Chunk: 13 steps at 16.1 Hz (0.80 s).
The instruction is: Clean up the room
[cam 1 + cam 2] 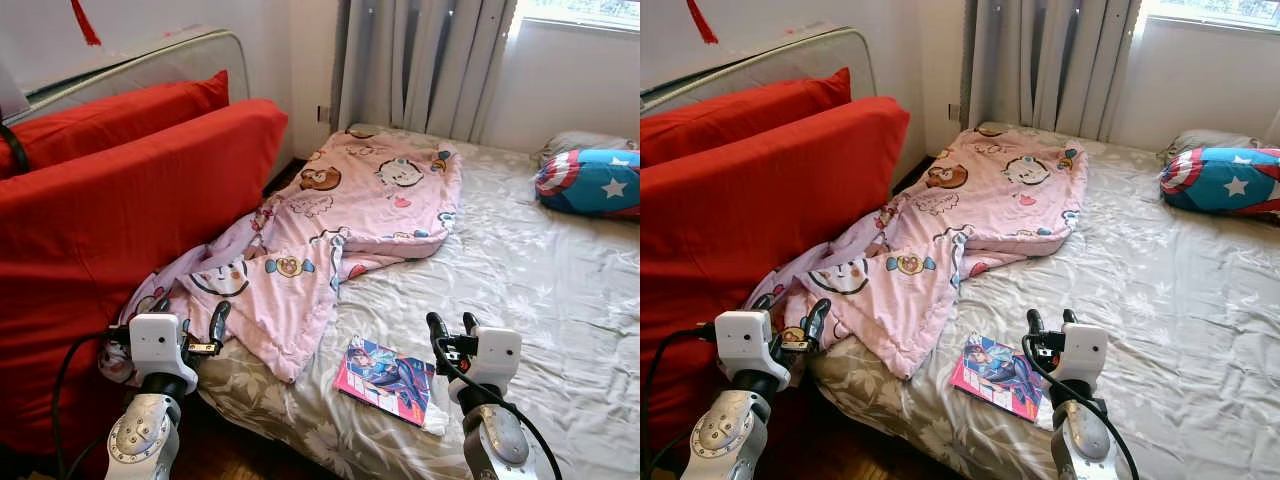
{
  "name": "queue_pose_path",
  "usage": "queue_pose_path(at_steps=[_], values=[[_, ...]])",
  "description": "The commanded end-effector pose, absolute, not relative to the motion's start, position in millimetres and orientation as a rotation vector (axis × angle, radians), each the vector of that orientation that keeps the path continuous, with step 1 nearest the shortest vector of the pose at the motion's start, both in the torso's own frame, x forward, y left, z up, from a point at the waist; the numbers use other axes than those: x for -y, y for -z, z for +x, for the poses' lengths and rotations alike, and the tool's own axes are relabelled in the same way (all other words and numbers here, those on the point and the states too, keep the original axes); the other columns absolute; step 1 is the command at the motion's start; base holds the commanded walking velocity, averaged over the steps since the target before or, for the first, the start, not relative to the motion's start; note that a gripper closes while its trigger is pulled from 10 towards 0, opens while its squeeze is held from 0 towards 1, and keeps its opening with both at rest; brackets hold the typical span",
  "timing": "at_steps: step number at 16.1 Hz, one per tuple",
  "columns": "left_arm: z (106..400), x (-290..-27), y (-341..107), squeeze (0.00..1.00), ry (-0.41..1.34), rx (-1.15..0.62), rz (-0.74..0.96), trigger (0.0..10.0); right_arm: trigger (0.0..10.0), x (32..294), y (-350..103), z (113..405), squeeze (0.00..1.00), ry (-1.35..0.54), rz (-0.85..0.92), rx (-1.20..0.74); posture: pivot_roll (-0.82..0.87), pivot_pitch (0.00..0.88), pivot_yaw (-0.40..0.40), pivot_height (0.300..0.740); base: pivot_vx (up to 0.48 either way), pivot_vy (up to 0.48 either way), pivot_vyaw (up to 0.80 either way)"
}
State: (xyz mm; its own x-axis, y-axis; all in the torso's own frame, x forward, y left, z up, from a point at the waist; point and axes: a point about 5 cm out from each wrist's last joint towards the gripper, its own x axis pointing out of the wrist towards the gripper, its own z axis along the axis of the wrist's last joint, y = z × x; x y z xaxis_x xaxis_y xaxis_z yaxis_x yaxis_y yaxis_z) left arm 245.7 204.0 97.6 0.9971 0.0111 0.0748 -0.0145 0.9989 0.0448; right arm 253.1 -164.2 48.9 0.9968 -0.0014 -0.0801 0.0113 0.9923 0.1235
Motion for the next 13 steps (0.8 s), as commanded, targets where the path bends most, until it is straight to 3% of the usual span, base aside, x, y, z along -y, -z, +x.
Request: queue_pose_path(at_steps=[1,2,3,4,5,6,13], values=[[246.5,-201.4,-99.6,0.00,0.005,0.072,0.052,10.0,10.0,164.7,-46.6,252.4,0.00,0.009,0.120,-0.090,0.08,0.000,-0.012,0.692,0.000,0.000,0.00],[246.6,-201.1,-99.5,0.00,0.004,0.072,0.052,10.0,10.0,164.0,-47.1,252.5,0.09,0.000,0.134,-0.084,0.08,0.000,-0.013,0.692,0.000,0.000,0.00],[246.5,-201.0,-99.5,0.00,0.003,0.072,0.052,10.0,10.0,163.4,-48.0,252.1,0.93,-0.006,0.140,-0.079,0.08,0.000,-0.014,0.692,0.000,0.000,0.00],[246.4,-200.9,-99.3,0.00,0.003,0.071,0.052,10.0,10.0,163.6,-48.0,252.1,1.00,-0.005,0.137,-0.079,0.08,0.000,-0.015,0.692,0.000,0.000,0.00],[246.4,-200.8,-99.3,0.00,0.002,0.071,0.052,10.0,10.0,164.1,-47.8,252.3,1.00,0.004,0.129,-0.082,0.08,0.000,-0.014,0.692,0.000,0.000,0.00],[246.4,-200.4,-99.1,0.00,0.003,0.071,0.050,10.0,10.0,164.5,-47.5,252.6,0.00,0.009,0.125,-0.083,0.08,0.000,-0.015,0.692,0.000,0.000,0.00],[244.6,-193.8,-92.0,0.00,0.047,0.026,0.014,10.0,10.0,163.7,-41.8,253.5,0.00,0.012,0.097,-0.132,0.08,0.000,-0.013,0.692,0.000,0.000,0.00]])
